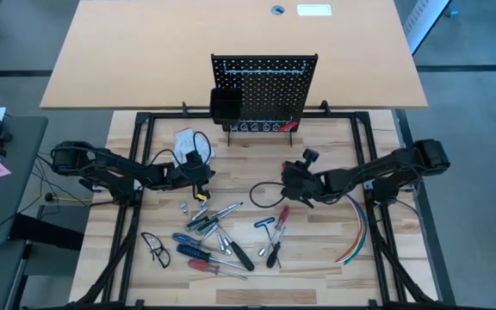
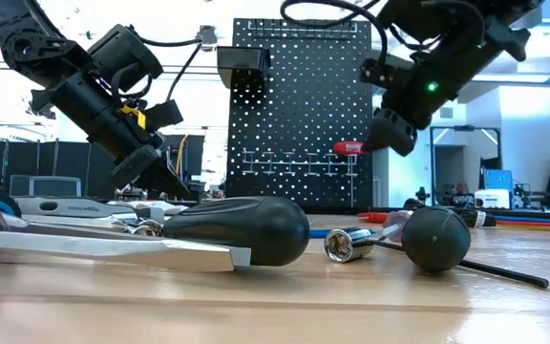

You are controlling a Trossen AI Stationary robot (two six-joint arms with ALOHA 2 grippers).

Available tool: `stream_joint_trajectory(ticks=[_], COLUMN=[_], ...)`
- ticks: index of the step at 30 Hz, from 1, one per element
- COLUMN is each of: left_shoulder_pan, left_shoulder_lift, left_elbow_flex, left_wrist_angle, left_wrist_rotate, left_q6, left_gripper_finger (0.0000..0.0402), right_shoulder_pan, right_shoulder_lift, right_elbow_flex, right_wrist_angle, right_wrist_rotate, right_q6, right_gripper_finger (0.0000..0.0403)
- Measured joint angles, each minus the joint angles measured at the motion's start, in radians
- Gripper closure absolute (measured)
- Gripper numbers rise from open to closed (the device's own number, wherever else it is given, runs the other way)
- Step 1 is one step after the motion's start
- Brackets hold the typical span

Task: Hang tools onto peg board
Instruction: Hang the red allen wrench on the pegboard

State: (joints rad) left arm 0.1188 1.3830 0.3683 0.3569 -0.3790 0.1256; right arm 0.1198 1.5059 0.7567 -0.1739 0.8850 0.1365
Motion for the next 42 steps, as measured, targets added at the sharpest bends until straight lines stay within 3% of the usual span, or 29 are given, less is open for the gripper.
stream_joint_trajectory(ticks=[7,11,14,24,33,39,42], left_shoulder_pan=[0.000,0.000,0.000,0.000,0.000,0.000,0.000], left_shoulder_lift=[0.000,0.000,0.000,0.000,0.000,0.000,0.000], left_elbow_flex=[0.000,0.000,0.000,0.000,0.000,0.000,0.000], left_wrist_angle=[0.000,0.000,0.001,0.005,0.000,0.000,0.000], left_wrist_rotate=[0.000,0.000,0.000,0.000,0.004,0.004,0.004], left_q6=[0.000,-0.002,-0.002,-0.002,-0.001,-0.001,-0.001], left_gripper_finger=[0.0401,0.0401,0.0401,0.0402,0.0401,0.0402,0.0401], right_shoulder_pan=[-0.064,-0.110,-0.130,-0.224,-0.249,-0.232,-0.202], right_shoulder_lift=[0.000,0.009,0.023,0.148,0.233,0.175,0.122], right_elbow_flex=[-0.110,-0.225,-0.287,-0.320,-0.313,-0.319,-0.323], right_wrist_angle=[0.017,0.188,0.303,0.536,0.604,0.570,0.533], right_wrist_rotate=[-0.257,-0.315,-0.326,-0.479,-0.499,-0.510,-0.466], right_q6=[0.257,0.293,0.270,0.127,0.096,0.070,0.067], right_gripper_finger=[0.0246,0.0174,0.0150,0.0199,0.0310,0.0310,0.0310])
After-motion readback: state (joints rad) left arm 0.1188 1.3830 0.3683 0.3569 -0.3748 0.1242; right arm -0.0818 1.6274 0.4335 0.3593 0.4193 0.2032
